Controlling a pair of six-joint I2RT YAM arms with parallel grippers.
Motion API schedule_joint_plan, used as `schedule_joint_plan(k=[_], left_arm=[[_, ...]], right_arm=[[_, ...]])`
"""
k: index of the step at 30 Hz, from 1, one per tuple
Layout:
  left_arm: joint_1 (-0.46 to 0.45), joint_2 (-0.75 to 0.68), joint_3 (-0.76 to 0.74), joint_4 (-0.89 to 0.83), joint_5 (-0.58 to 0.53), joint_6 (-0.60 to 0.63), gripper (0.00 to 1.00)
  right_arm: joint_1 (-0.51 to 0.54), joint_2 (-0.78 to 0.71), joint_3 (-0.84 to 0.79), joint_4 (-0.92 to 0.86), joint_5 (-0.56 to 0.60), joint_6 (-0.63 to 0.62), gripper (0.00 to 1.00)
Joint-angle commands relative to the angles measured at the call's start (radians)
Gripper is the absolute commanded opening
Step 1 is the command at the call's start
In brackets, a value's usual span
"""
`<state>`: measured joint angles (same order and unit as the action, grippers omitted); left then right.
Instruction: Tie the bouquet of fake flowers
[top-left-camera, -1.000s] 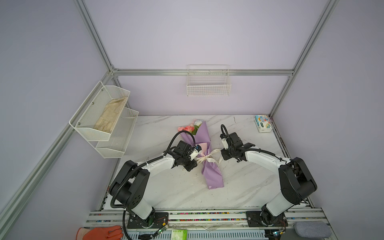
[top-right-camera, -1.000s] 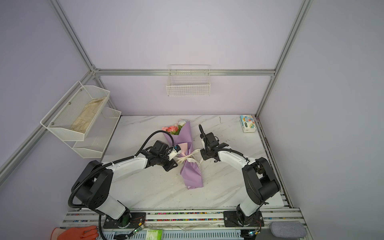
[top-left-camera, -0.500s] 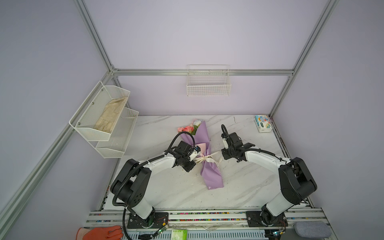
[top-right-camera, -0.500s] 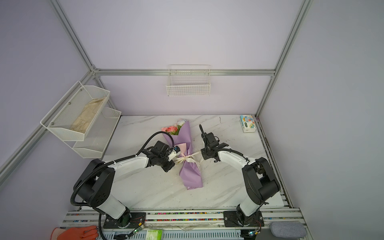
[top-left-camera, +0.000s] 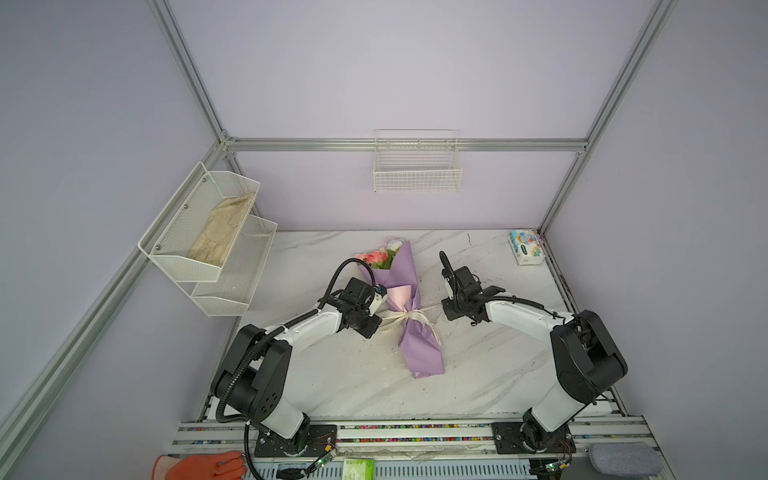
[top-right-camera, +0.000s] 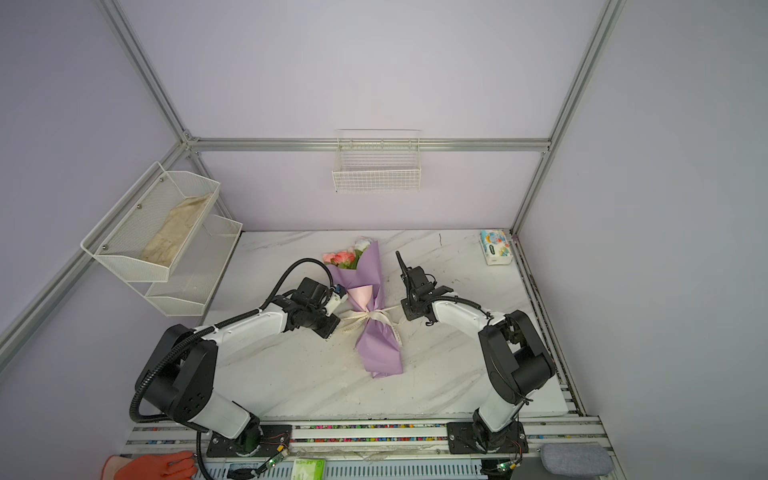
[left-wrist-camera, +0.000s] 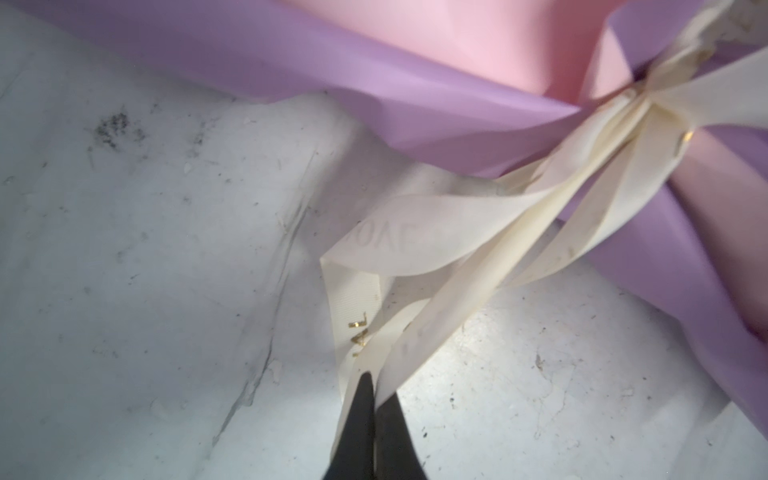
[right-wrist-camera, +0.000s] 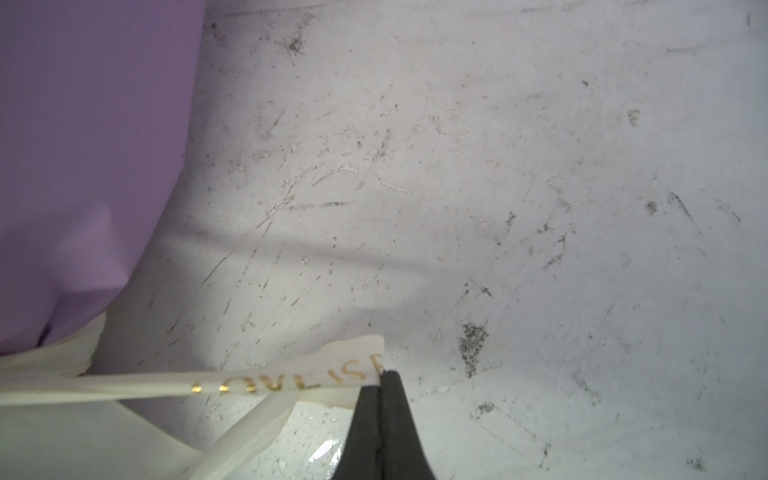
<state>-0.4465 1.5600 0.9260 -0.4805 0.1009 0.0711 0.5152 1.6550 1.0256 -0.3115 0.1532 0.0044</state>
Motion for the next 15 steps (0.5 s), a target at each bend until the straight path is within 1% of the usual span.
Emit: schedule_joint_plan(k=[1,4,10,15], left_arm=[[0.062,-0.030,0.033,-0.131,-0.129,-0.031,0.00],[0.067,-0.035,0.027,-0.135,-0.134,-0.030,0.00],[0.081,-0.054,0.021,-0.139,-0.153,-0.045,0.00],[0.091,-0.057,0.022,-0.168,-0.211,-0.062,0.00]], right_arm=[[-0.050,-0.014,0.017,-0.053,0.139,-0.002,0.00],[-0.050,-0.024,0.014,-0.054,0.113,-0.009,0.00],[-0.052,-0.026,0.013,-0.054,0.128,-0.007,0.00],[-0.052,-0.021,0.018,-0.063,0.148,-0.006,0.00]])
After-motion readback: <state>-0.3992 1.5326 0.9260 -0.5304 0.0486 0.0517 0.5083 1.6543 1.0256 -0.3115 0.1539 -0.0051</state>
